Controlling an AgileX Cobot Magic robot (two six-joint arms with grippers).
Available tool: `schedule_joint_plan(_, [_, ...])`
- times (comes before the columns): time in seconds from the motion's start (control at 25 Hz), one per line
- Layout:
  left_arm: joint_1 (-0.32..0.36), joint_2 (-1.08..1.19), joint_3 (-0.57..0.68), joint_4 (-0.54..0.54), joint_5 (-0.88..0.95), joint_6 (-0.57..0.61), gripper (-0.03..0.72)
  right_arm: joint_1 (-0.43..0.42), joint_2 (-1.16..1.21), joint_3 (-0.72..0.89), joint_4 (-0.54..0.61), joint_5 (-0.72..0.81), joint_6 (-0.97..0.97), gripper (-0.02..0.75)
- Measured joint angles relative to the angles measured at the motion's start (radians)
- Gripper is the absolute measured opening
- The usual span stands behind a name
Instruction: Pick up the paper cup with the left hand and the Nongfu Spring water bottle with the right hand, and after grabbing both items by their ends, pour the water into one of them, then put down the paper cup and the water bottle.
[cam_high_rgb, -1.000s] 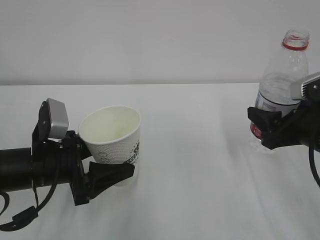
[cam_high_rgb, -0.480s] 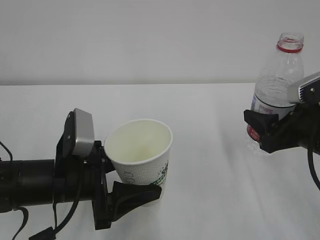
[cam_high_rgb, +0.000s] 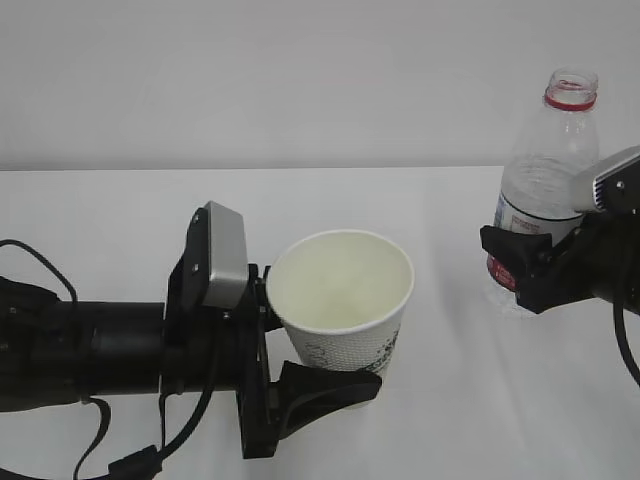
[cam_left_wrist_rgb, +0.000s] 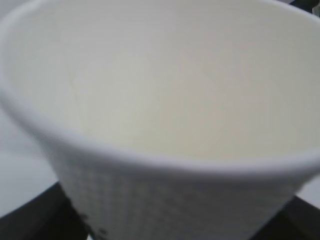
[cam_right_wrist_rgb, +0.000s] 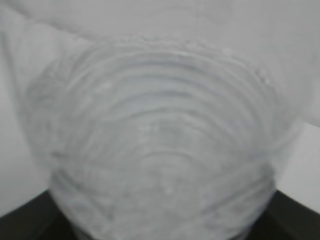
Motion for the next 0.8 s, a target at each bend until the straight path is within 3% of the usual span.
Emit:
schedule_joint_plan(0.44, [-0.098, 0.000, -0.030, -0.002, 0.073, -0.006, 0.585, 0.000, 0.000, 0.000, -0.084, -0.015, 0.048, 0.527])
schedule_joint_plan(0.8, [-0.114, 0.004, -0.030, -0.019, 0.074, -0.032, 0.585, 0.000, 0.000, -0.035, -0.201, -0.022, 0.122, 0.527])
